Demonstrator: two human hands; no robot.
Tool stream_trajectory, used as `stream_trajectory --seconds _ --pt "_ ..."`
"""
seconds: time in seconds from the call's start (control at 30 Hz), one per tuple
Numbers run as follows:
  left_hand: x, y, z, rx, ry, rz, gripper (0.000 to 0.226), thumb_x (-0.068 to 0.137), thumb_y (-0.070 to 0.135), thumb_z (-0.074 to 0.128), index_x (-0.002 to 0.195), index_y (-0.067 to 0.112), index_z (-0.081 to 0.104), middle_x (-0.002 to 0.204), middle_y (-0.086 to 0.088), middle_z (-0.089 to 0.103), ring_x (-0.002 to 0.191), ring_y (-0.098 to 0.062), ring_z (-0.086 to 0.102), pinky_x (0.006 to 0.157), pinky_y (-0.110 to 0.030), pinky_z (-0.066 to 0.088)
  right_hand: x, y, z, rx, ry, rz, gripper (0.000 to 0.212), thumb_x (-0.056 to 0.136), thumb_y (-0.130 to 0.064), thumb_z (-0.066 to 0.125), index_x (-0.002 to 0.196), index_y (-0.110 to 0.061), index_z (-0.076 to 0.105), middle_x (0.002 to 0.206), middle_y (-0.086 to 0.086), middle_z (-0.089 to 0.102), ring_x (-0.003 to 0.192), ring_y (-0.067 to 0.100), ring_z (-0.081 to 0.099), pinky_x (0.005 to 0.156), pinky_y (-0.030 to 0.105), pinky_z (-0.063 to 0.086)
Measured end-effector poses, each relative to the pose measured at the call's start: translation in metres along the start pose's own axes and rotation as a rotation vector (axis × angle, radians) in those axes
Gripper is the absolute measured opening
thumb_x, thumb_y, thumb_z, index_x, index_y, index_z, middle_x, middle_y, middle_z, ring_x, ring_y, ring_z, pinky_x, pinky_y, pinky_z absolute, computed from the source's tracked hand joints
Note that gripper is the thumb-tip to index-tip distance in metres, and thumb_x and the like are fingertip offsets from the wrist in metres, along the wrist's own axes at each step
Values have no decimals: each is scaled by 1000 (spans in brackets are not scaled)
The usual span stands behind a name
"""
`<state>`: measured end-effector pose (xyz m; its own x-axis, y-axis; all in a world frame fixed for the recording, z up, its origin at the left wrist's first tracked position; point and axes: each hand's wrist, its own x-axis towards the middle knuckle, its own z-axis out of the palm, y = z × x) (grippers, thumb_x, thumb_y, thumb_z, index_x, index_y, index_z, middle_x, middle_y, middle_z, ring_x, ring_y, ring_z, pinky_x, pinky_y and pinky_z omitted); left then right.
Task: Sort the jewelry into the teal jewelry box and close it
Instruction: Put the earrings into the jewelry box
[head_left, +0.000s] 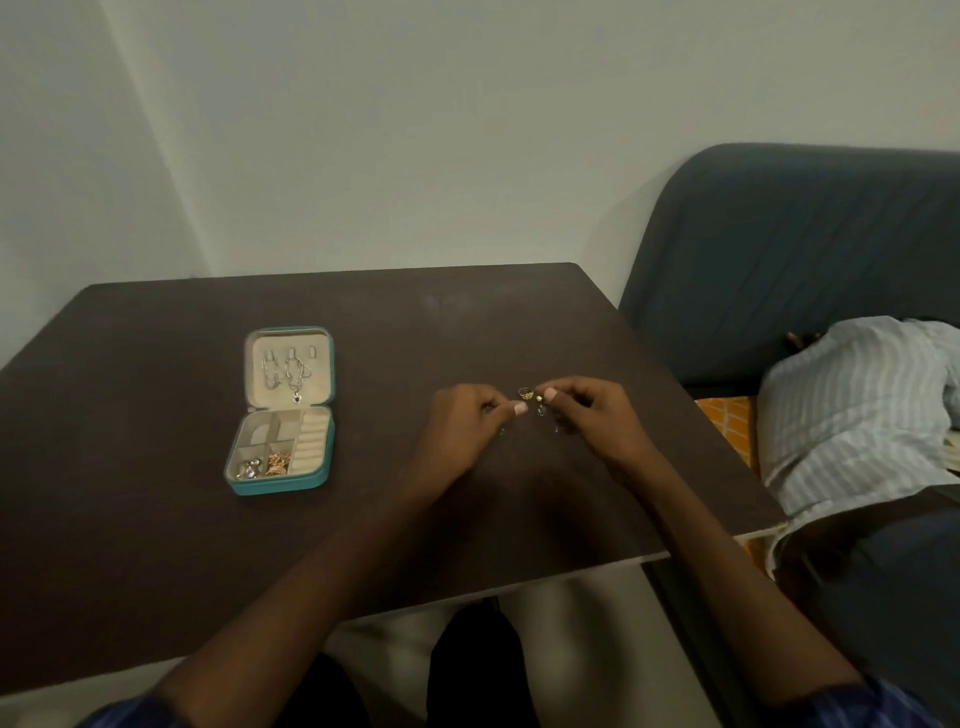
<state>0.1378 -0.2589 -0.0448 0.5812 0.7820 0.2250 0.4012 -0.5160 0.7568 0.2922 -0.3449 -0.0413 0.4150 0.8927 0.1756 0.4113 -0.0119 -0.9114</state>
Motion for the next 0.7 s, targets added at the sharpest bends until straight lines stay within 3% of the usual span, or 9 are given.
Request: stream_trajectory --seconds 0.1,0.23,0.3,0.37,0.47,0.5,0.63,0.7 --pt "-2 7 -16 -56 3 -9 18 82 32 69 70 19 70 55 11 59 48 4 50 50 -11 34 0 -15 5 50 -7 1 14 90 -10 59 97 -4 69 72 1 65 57 4 54 54 17 45" --pt "-6 13 -40 -213 -102 -32 20 85 17 67 104 12 70 81 -7 68 65 -8 55 65 -21 45 0 -36 12 128 -60 -13 15 87 -5 62 101 -5 68 77 8 68 60 3 57 58 17 47" --pt "-11 18 -53 -301 -141 5 20 88 11 62 106 16 67 85 -10 67 72 -15 58 68 -26 50 -2 -46 15 124 -104 -40 21 86 -3 63 106 -3 67 81 13 67 63 6 57 61 17 49" --pt "-15 22 -64 -250 -111 60 20 91 12 58 107 20 66 94 -13 70 79 -17 62 73 -29 53 -4 -56 18 79 -131 -79 21 86 -5 63 107 -4 67 84 9 70 65 3 59 64 16 50" --pt "-16 22 -79 2 -6 113 26 94 16 53 112 3 66 112 -15 67 97 -18 62 73 -10 41 -5 -68 25 24 -125 -142 15 89 -12 61 99 -6 71 83 3 71 64 1 59 61 16 50" --pt "-16 21 -83 40 26 123 28 95 17 52 114 1 66 114 -15 66 102 -21 61 72 -10 36 -5 -71 28 19 -117 -149 13 89 -14 61 95 -8 72 82 3 71 64 2 59 60 17 50" --pt "-20 19 -99 70 150 149 28 94 19 54 115 5 66 118 -8 65 110 -20 59 84 -20 38 -6 -85 40 62 -87 -150 10 86 -16 65 83 -10 73 76 2 71 65 6 61 58 21 49" --pt "-22 19 -106 56 188 144 27 93 20 55 113 7 67 114 -6 68 100 -17 62 84 -23 42 -6 -91 46 79 -74 -148 11 84 -18 68 82 -9 73 77 6 72 70 14 64 62 26 51"
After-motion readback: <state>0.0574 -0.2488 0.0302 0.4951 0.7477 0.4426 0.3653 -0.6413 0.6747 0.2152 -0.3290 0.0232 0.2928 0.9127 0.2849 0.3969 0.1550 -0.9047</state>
